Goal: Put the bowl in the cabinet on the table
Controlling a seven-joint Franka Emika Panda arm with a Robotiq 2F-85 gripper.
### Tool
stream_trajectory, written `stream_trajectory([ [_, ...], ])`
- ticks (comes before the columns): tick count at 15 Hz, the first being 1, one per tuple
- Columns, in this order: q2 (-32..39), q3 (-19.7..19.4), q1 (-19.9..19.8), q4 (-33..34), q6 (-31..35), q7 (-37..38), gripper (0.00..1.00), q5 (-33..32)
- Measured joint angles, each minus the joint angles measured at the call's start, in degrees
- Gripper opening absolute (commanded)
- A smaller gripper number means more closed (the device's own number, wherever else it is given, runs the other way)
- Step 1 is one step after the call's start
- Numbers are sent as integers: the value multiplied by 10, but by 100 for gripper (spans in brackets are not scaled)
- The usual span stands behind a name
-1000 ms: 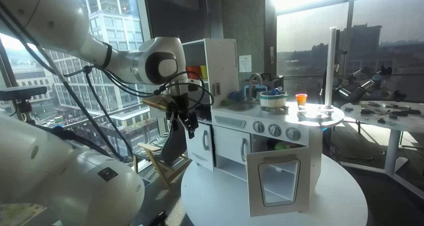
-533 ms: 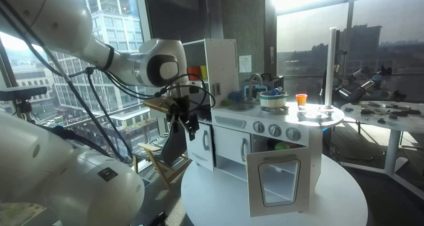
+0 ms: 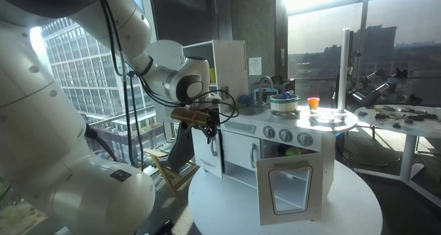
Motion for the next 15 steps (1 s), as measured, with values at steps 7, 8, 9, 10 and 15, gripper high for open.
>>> stream_trajectory([
  [7,204,-8,-10,190,-37,-125,100,80],
  [8,228,-7,-23,211,-42,-127,100,84],
  [9,249,-5,-37,228,-45,-127,100,87],
  [10,266,-3,-50,242,-47,-127,100,92],
  [15,306,14,-107,257,-48,-122,100,129],
])
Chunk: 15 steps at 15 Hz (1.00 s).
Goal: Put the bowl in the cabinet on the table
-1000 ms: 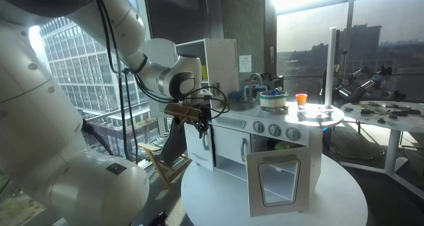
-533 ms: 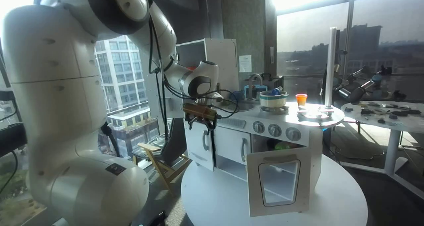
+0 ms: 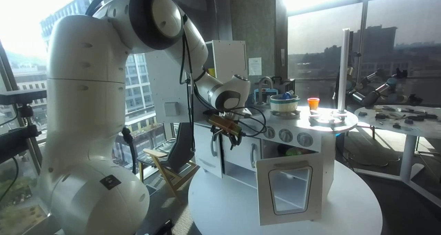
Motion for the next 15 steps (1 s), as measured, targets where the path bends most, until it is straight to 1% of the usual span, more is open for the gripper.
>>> stream_trajectory([
  [4,-2,6,-20,-15,5,25,100,19],
  [7,-2,3,-34,-28,26,59,100,21],
  [13,-11,-21,-61,-52,94,122,100,13],
  [15,-17,-32,-66,-60,112,157,100,-7],
])
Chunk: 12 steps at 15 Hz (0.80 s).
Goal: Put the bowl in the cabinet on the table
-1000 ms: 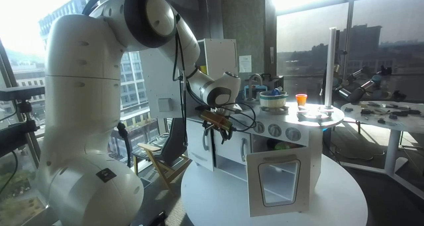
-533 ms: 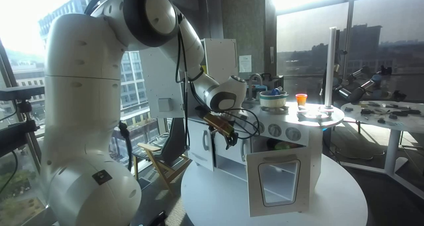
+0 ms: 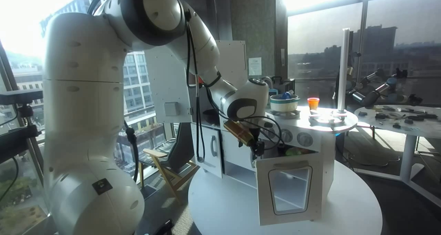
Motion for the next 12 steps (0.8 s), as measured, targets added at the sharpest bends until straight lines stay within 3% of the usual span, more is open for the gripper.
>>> stream_trajectory([
  [12,-37,-58,-8,-67,29,208,100,-130],
])
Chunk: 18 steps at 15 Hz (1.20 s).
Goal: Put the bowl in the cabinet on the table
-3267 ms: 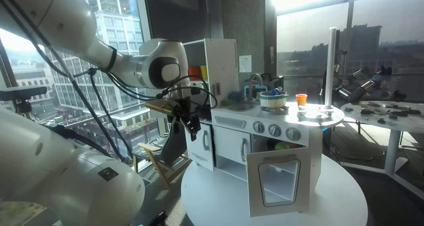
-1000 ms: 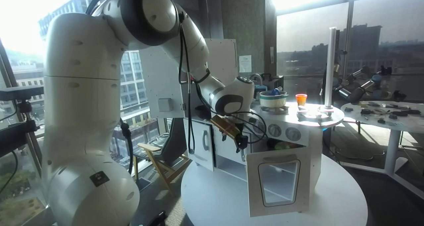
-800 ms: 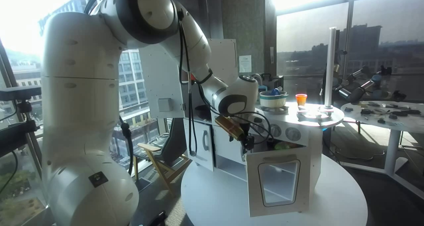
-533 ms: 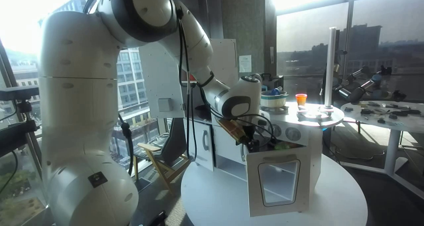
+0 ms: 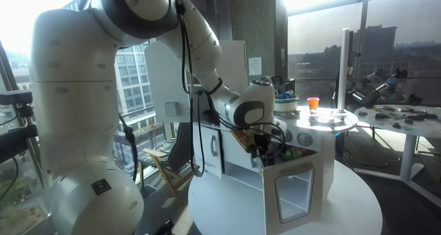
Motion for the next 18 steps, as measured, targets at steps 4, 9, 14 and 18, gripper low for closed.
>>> stream_trajectory([
  [4,-22,-28,0,-22,-1,140,100,-132],
  [9,-35,-40,-1,-30,-8,242,100,-221],
  [14,-45,-2,12,-26,-8,242,100,-221],
  [18,-33,27,27,-21,3,228,100,-177],
])
